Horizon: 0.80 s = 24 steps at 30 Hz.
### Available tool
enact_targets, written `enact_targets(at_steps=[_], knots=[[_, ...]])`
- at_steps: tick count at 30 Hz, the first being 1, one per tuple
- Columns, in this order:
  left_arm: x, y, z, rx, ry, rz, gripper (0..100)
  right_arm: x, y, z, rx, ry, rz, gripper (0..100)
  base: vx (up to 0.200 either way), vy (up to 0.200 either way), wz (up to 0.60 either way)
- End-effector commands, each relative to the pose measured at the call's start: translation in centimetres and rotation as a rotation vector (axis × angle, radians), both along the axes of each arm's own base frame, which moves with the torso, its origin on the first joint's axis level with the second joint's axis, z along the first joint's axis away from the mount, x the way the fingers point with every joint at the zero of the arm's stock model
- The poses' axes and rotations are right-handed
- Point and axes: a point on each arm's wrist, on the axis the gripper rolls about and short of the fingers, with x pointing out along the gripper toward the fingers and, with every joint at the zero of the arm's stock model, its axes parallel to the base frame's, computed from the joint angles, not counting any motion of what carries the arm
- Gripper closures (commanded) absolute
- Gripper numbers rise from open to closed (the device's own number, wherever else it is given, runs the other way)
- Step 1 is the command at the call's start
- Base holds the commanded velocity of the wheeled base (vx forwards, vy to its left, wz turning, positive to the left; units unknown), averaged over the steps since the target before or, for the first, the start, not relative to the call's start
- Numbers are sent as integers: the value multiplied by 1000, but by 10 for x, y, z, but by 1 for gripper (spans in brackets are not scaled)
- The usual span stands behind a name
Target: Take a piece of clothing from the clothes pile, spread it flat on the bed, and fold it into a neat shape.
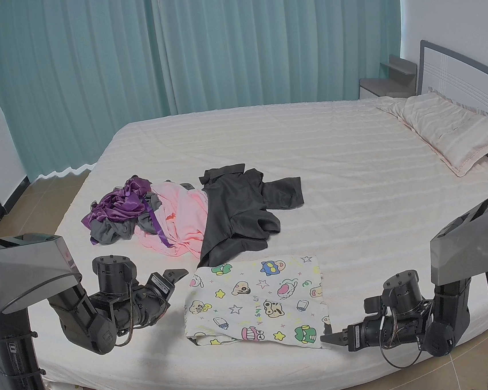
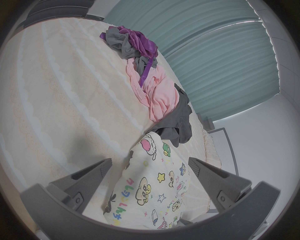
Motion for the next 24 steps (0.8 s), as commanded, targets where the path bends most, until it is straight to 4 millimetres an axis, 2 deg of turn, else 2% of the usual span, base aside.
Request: enact_targets(at_steps=[1,3,7,8,10,11,12,15,16,17,24], knots=[[0,0,-1,0,2,0,0,14,-6,33,62,-116,-34,0,0,0,0],[0,0,0,-1,1,1,0,37,-1,51,112,-187,-51,0,0,0,0],[0,0,0,-1,1,1,0,75,11,62,127,-156,-79,0,0,0,0],[0,0,0,-2,0,2,0,90,18,63,146,-126,-98,0,0,0,0],[0,0,-1,-2,3,0,0,109,27,60,172,-110,-126,0,0,0,0],[0,0,-1,-2,3,2,0,111,27,59,173,-109,-127,0,0,0,0],[0,0,0,-2,1,2,0,125,32,46,172,-107,-136,0,0,0,0],[0,0,0,-2,1,0,0,136,35,32,161,-106,-154,0,0,0,0],[0,0,0,-2,0,0,0,144,35,18,136,-106,-189,0,0,0,0],[0,0,0,-1,1,1,0,149,33,15,129,-114,-210,0,0,0,0],[0,0,0,-1,1,0,0,156,28,16,131,-125,-231,0,0,0,0]])
